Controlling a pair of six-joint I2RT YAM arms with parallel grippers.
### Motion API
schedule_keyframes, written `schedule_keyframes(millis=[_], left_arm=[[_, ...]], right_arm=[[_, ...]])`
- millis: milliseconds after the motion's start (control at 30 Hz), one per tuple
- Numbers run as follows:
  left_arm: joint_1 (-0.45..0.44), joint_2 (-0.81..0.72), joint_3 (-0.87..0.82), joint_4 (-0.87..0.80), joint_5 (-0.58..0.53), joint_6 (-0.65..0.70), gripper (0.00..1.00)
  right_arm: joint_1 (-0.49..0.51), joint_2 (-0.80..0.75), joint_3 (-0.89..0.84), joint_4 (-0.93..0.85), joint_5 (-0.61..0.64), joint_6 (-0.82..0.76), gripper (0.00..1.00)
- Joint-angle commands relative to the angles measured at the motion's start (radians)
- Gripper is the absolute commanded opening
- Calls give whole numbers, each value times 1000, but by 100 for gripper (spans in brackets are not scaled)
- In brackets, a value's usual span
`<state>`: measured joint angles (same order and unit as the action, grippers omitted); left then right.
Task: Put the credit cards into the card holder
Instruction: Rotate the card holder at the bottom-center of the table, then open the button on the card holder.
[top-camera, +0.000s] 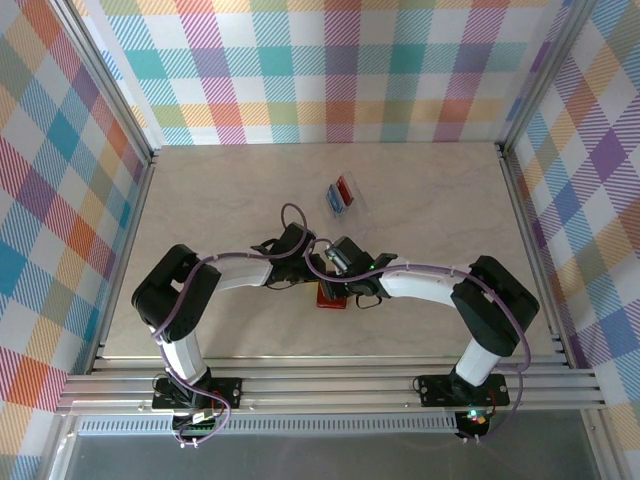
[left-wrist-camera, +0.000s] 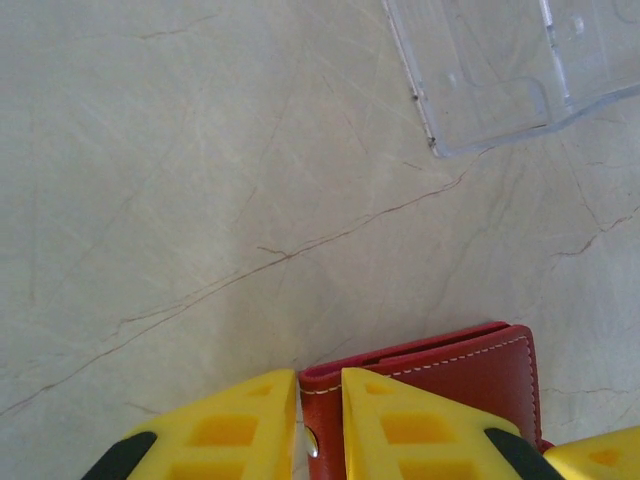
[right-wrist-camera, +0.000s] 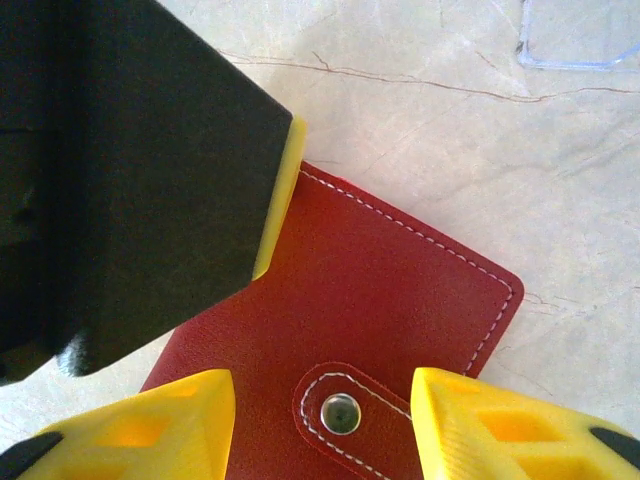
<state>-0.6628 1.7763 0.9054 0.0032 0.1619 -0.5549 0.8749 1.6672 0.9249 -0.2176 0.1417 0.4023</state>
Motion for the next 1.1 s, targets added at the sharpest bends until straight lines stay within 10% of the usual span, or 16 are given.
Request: schedule_keyframes(millis=[0,400,800,1067], left_arm=[[-15,-12,-43,-74,-39,-18,19],[-30,-29,-87,-40,-39,-41,19],[-35,-37,-128,-59,-136,-88,17],[-35,-37,-163,-65,-206,-140,15]], right_arm=[[15,4,25,-25,31,-3,49],[74,131,26,-34,199,33,41],[98,52,-26,14,298,34,1],[95,-14,-51,40,283,37,0]])
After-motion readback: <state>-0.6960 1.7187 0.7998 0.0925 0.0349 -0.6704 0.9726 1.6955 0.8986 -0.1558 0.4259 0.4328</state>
